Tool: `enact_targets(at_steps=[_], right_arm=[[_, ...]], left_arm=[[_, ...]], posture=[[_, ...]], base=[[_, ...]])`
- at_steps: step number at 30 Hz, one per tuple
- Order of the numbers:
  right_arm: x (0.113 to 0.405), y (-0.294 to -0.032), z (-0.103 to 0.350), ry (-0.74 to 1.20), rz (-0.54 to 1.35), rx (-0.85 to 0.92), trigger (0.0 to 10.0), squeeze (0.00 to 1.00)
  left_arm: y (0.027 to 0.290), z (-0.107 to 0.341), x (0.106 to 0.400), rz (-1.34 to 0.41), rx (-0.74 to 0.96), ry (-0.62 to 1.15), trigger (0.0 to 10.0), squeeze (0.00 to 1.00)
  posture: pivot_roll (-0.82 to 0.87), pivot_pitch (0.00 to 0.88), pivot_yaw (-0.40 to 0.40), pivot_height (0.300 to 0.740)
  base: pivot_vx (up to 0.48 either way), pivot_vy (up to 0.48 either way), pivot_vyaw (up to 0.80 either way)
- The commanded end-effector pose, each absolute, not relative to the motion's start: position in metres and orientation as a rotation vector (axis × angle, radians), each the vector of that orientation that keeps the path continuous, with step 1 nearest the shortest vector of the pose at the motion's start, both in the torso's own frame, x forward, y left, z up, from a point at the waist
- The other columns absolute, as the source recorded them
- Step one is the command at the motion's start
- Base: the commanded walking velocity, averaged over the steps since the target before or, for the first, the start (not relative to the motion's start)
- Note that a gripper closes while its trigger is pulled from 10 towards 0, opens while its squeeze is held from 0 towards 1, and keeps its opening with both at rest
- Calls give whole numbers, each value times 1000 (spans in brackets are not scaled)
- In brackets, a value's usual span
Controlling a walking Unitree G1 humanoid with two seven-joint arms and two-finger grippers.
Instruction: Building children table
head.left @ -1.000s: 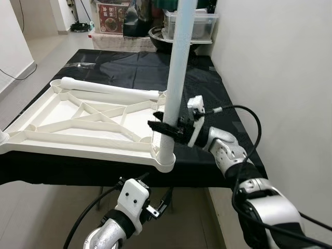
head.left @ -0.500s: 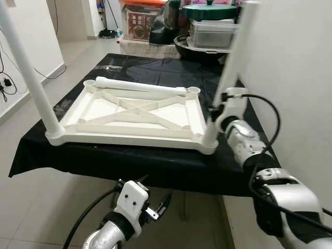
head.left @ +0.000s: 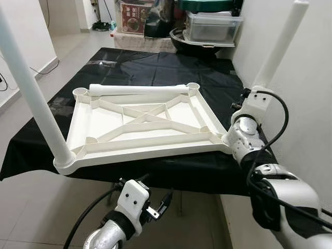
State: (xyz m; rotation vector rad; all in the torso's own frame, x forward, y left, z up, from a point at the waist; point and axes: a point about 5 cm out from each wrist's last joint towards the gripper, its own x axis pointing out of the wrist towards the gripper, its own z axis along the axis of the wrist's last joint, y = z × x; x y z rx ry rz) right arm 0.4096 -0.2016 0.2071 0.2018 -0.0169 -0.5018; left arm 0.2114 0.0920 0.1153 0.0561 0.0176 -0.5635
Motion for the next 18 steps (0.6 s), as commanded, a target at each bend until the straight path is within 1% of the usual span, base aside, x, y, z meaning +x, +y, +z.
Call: enact_targets(at_steps=[1,2,3,7,8,9,14,18], right_arm=[[407,-196,187,83,-508,332,10000,0],[407,-196,187,83,-508,332,10000,0],[408,-192,189,73,-470,328,10000,1000],[409,-190,191,46,-464,316,10000,1000],[409,-189,193,21,-458,307,10000,627],[409,-189,193,6,-450,304,10000,0],[409,-187,194,-18,-418,311,10000,0],[406,-179,188,-38,-330,298,10000,0]], left_arm=[[90,114,211,-568,57,30,10000,0],[90,114,211,-568,57,30,10000,0],[90,114,211,-568,56,30,10000,0],[90,114,211,-568,55,30,10000,0],[90,114,212,-567,55,30,10000,0],[90,114,212,-567,56,29,10000,0],[91,114,213,-568,57,30,10000,0],[91,113,215,-570,59,32,10000,0]], posture=[[154,68,-82,740],[154,68,-82,740],[152,69,-81,740],[151,68,-81,740],[150,67,-80,740],[146,67,-76,740],[142,64,-74,740],[131,58,-70,740]], base=[[0,0,0],[0,0,0],[0,0,0],[0,0,0],[0,0,0],[0,0,0],[0,0,0],[0,0,0]])
